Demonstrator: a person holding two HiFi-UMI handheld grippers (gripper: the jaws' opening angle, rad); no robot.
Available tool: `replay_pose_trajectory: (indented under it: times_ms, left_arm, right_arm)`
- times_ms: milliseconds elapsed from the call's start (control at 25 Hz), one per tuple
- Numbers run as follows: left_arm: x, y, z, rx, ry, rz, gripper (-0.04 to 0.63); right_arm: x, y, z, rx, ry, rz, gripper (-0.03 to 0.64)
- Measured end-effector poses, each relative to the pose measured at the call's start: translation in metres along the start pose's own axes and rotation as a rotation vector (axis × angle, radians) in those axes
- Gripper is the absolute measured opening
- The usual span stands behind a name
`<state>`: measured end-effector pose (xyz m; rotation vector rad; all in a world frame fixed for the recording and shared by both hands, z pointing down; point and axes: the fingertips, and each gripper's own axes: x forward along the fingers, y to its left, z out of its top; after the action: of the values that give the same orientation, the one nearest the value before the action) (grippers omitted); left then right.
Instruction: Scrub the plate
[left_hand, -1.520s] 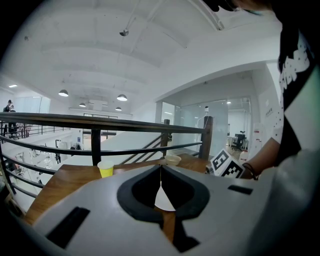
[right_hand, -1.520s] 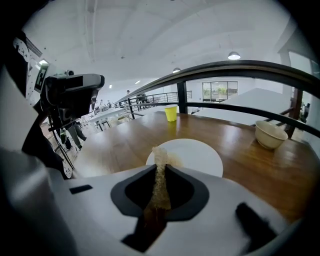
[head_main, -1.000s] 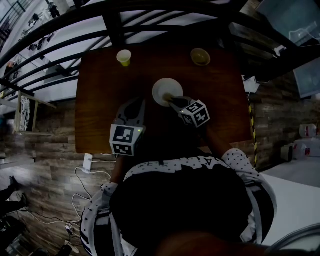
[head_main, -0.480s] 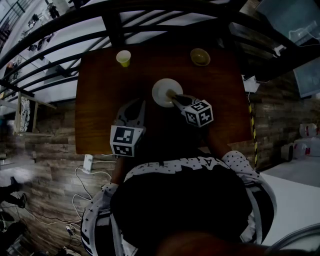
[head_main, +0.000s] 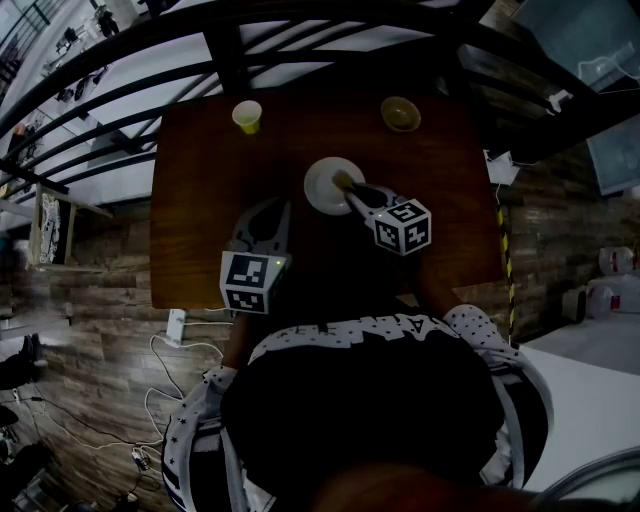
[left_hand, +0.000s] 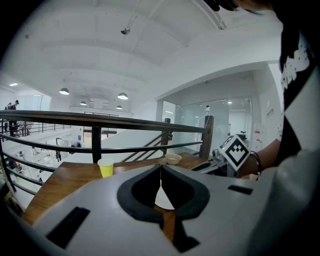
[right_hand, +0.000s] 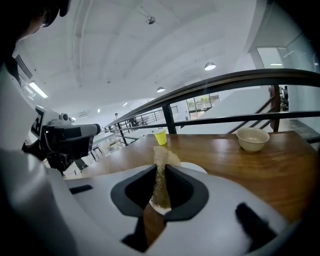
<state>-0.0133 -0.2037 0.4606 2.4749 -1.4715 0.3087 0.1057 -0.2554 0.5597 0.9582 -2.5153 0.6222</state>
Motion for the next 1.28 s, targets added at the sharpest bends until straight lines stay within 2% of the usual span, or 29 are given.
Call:
replay_pose_trajectory:
  times_ms: [600,1280]
  left_arm:
    - [0.000,0.000,0.000,0.000,0.004,-0.001,0.014]
    - [0.003,-0.002,0.000,0.000,0.009,-0.004,0.014]
  right_arm:
    - [-0.006,0.012,0.007,-0.012,-0.022,0.031,0.049]
    - [-0.009,0.011,0.008,-0.015,-0.018,0.027,0.049]
